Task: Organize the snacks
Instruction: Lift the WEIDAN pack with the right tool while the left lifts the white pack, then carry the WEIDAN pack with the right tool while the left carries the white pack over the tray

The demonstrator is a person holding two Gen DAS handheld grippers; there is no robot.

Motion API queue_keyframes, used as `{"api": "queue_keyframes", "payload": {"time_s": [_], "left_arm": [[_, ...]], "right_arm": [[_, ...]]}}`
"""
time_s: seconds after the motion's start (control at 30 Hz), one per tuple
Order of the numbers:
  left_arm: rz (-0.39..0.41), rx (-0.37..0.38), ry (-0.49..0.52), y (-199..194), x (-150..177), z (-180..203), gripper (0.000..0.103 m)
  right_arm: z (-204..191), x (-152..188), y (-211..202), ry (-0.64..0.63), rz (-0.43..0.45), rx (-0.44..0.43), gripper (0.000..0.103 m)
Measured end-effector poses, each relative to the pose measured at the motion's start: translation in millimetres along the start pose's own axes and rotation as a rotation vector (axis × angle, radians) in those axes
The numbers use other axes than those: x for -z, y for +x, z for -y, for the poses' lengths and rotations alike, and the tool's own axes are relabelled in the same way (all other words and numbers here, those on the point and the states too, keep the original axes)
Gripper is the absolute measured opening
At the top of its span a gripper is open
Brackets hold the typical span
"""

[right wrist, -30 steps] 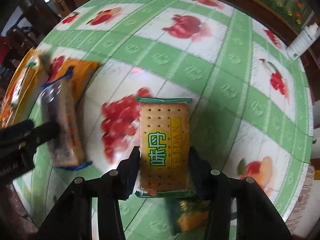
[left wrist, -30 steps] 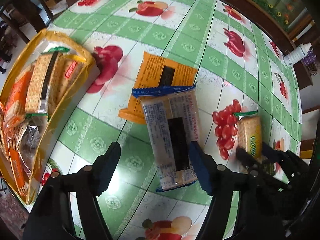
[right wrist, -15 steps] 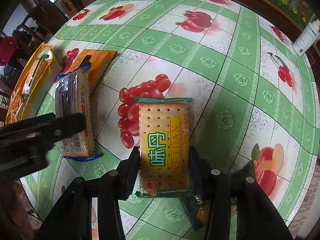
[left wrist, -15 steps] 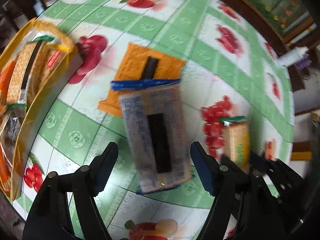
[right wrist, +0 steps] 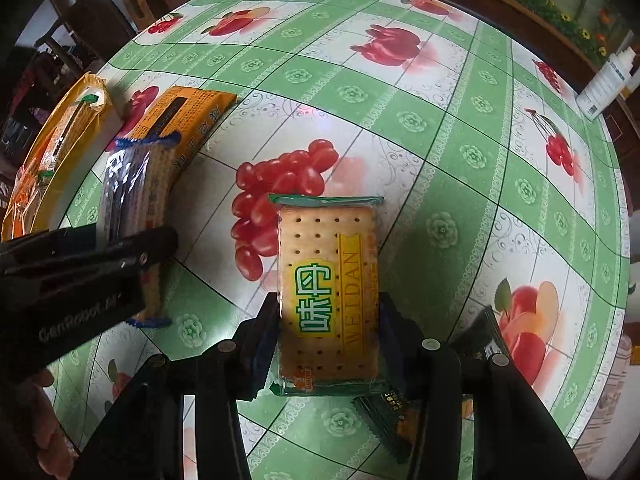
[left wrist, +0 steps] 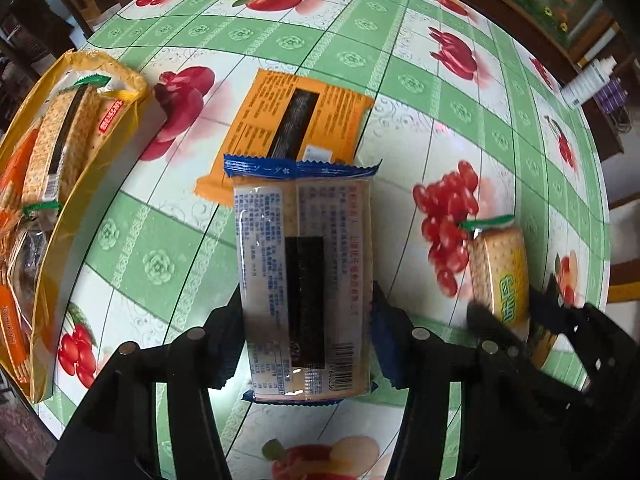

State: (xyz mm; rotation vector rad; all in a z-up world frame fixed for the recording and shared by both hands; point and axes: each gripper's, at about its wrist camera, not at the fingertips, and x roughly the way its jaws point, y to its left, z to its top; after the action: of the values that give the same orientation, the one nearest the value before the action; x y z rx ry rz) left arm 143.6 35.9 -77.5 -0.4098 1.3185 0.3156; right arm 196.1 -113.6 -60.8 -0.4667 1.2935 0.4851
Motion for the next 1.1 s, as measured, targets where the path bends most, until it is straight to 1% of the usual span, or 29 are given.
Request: {"api": "queue_keyframes", "payload": {"time_s": [0.07,0.2,0.33,0.43,0.57,0.73,0.87,1.0,1.07,1.1], "left_arm": [[0.007,-0.007,0.019,-2.3,9.2,-2.9,0.053],[0.040,0.015,0.055,-12.8,34.4,-11.9,0.053],[0.123,0.018,0.160,-29.6,69.5,-16.7,0.053],[0.154,0.031,0.217,-37.0,90.5,-19.4,0.053],[0.152,0.065,0.242,-36.5,98.9,-30.9,0.053],[0.178,0.090,0.250,-41.4,101.0,-35.4,0.053],[0.209,0.100,0.257,-48.7,100.6,-35.5,0.053],[0.227,0.120,0.257,-55.4,100.5,-43.0,0.053],[0.216,0.114,0.257,-53.4,96.7,-45.7,0.053],[0.196,0.120,0.229,-50.7,93.4,-51.1,0.053]], "right_arm": [[0.6,4.4,-0.9,0.015,0.001,-0.005,0.049],[-0.1,14.2,-4.2,0.047,-0.001,-0.030,0.048],[-8.6,33.8,-9.5,0.062,0.000,-0.060,0.048],[-16.3,50.9,-13.7,0.090,0.010,-0.085,0.049],[-28.3,71.8,-20.6,0.115,0.030,-0.078,0.048],[-33.1,90.7,-30.1,0.195,0.064,-0.096,0.048],[-44.1,99.6,-44.6,0.203,0.099,-0.075,0.048],[-54.1,104.4,-53.6,0.209,0.109,-0.080,0.048],[-57.0,105.5,-57.2,0.214,0.112,-0.078,0.048],[-57.3,104.0,-57.4,0.214,0.109,-0.074,0.048]]}}
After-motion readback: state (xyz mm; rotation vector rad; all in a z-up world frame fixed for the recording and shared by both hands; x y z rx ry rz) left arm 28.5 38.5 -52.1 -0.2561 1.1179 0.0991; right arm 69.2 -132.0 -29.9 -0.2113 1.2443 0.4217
